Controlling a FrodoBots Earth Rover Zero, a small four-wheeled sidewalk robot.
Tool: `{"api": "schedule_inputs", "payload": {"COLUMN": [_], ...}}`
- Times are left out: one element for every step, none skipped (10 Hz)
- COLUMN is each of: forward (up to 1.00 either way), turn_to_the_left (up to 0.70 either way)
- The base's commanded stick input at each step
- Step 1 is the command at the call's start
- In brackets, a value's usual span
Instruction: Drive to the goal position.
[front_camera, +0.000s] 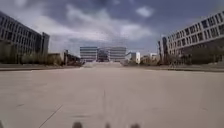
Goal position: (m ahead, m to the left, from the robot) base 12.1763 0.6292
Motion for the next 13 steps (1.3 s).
{"api": "schedule_inputs", "payload": {"forward": [0.70,0.70,0.70,0.70,0.70,0.70,0.70,0.70,0.70,0.70,0.70,0.70,0.70], "turn_to_the_left": [-0.01,-0.03,-0.28,-0.29,-0.07,-0.01,-0.01,-0.24,-0.31,-0.31,-0.01,-0.01,-0.02]}}
